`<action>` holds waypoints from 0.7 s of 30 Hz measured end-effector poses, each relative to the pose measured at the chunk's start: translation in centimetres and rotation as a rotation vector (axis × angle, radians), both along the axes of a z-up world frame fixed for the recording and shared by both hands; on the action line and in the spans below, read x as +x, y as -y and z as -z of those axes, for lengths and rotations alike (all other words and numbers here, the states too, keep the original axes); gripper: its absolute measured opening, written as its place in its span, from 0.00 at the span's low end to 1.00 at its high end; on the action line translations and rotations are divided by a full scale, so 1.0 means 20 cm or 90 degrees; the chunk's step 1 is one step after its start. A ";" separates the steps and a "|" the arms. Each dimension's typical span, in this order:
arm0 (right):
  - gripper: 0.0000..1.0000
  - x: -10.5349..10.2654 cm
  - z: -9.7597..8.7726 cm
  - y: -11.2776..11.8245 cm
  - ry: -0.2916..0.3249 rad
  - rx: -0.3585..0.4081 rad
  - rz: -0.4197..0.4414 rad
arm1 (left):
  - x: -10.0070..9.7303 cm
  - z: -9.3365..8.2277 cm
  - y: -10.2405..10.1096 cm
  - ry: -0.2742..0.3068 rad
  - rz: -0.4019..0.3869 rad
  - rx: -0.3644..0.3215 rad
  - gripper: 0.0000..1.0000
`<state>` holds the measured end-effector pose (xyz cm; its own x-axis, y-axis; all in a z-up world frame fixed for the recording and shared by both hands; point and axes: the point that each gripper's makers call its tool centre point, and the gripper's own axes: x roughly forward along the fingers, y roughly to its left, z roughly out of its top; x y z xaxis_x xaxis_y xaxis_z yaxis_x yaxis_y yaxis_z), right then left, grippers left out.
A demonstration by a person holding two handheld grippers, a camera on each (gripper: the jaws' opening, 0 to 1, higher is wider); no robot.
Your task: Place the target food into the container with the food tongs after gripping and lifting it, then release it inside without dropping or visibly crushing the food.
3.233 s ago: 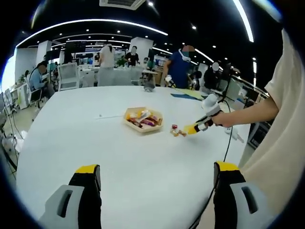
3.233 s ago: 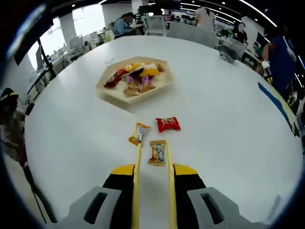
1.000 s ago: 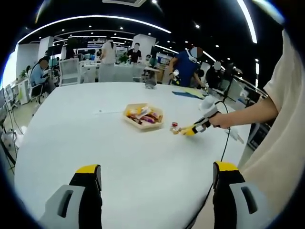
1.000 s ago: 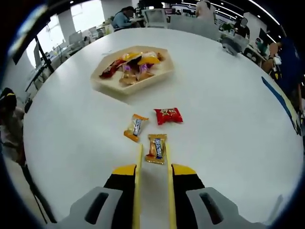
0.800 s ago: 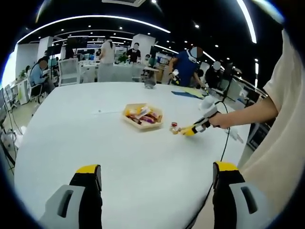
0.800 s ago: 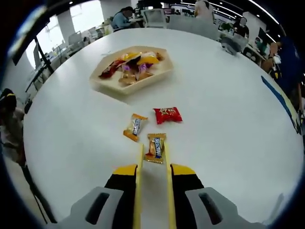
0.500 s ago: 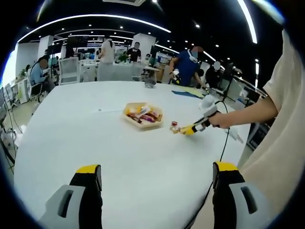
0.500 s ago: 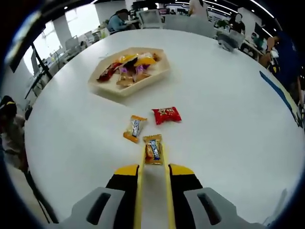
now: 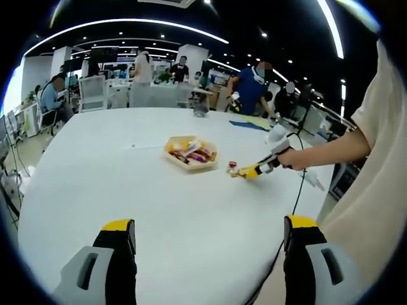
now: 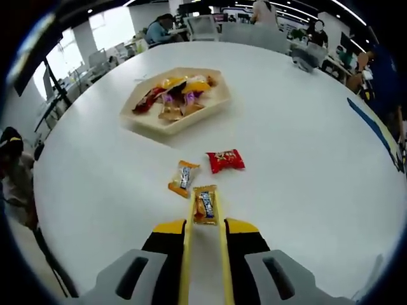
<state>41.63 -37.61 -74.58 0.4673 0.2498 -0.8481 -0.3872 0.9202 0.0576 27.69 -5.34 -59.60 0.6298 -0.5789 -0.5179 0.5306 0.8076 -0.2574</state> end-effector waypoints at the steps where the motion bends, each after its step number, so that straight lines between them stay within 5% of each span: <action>1: 0.22 0.00 -0.01 0.00 0.002 0.002 0.000 | 0.00 0.00 0.00 0.000 -0.001 0.000 0.97; 10: 0.23 -0.02 -0.04 0.01 0.007 0.000 -0.009 | -0.01 0.01 0.01 -0.001 0.001 -0.003 0.97; 21: 0.27 -0.07 0.03 0.01 -0.028 -0.047 -0.046 | -0.03 0.02 0.01 -0.005 0.003 -0.002 0.97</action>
